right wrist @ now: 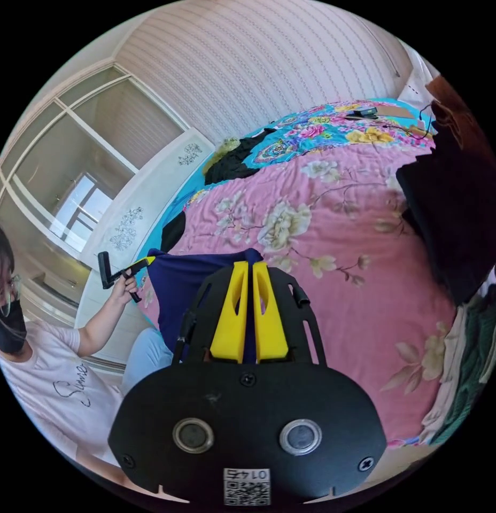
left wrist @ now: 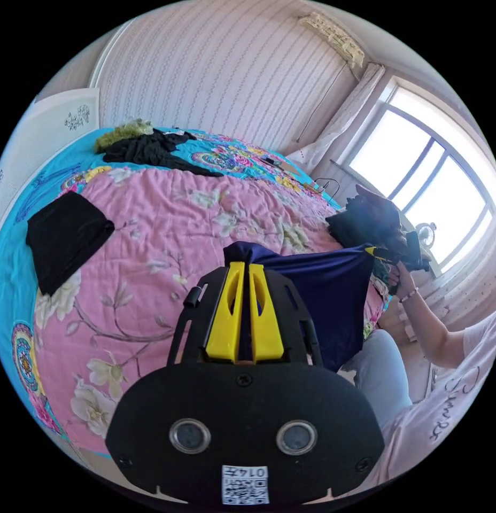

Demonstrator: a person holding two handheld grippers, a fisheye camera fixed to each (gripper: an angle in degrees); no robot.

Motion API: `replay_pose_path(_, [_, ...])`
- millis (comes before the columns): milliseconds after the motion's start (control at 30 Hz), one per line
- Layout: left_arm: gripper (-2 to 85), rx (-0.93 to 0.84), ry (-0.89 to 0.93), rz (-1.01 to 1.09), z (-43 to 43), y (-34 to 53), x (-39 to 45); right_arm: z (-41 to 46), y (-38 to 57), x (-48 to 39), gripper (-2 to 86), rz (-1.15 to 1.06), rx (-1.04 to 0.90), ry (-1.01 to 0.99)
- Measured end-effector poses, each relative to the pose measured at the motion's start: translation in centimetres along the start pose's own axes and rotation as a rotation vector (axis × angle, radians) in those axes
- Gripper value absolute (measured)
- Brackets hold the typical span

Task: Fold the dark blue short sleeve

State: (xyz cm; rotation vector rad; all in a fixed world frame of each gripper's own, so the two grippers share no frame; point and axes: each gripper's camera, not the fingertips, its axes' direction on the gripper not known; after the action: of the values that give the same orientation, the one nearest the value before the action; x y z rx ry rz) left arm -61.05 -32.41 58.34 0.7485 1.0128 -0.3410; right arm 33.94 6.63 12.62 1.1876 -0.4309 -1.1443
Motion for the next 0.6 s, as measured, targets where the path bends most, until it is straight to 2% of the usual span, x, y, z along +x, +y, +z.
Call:
replay_pose_path(133, [-0.8, 0.071, -0.070, -0.049, 3.0, -1.3, -0.5, 3.8, -3.7, -0.4, 0.5, 0.033, -0.014, 0.110])
replay_pose_path(233, [-0.7, -0.037, -0.129, -0.143, 7.1, -0.7, -1.7, 8.6, -4.7, 0.1, 0.5, 0.129, -0.127, 0.263])
replay_pose_path(367, [-0.9, -0.029, -0.182, -0.148, 6.9, 2.1, -1.9, 10.4, -4.1, -2.6, 0.0, 0.042, -0.137, 0.337])
replay_pose_path(500, [-1.0, 0.028, -0.138, -0.012, 4.9, 5.1, 1.3, 13.2, -4.4, -6.8, -0.2, -0.095, -0.173, 0.262])
replay_pose_path(600, [-1.0, -0.018, 0.018, 0.101, 6.0, 7.6, 6.2, 18.1, -6.6, -11.1, -0.3, -0.201, -0.245, 0.158])
